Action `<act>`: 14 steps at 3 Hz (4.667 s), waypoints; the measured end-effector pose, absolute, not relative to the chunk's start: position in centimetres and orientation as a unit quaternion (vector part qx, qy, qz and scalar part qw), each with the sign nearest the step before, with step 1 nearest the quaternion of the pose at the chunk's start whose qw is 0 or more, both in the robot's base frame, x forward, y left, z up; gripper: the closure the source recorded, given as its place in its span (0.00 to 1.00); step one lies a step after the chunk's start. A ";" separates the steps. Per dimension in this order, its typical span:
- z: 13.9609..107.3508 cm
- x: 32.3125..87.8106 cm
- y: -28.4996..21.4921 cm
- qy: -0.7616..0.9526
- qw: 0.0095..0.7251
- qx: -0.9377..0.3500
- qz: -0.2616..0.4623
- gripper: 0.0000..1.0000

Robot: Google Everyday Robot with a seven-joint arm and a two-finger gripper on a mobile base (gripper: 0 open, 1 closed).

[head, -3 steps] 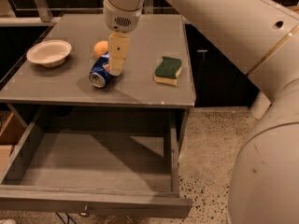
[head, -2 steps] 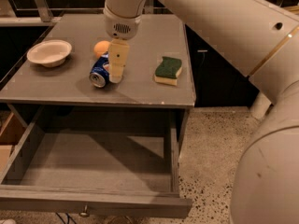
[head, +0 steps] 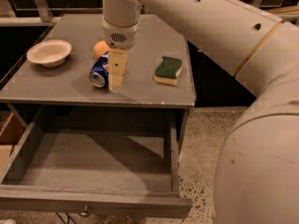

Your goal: Place pepsi can into top drawer

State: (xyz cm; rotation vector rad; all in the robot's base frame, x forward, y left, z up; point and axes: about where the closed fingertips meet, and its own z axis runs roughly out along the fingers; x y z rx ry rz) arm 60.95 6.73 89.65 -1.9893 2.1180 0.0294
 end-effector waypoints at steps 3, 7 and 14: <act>90.1 67.4 12.3 0.729 0.155 -0.667 0.020 0.00; 86.7 68.2 11.8 0.735 0.147 -0.660 0.053 0.00; 84.4 68.3 10.8 0.748 0.131 -0.648 0.065 0.15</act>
Offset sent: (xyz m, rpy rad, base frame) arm 0.0569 0.0349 0.0279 0.1013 -0.0316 -0.0385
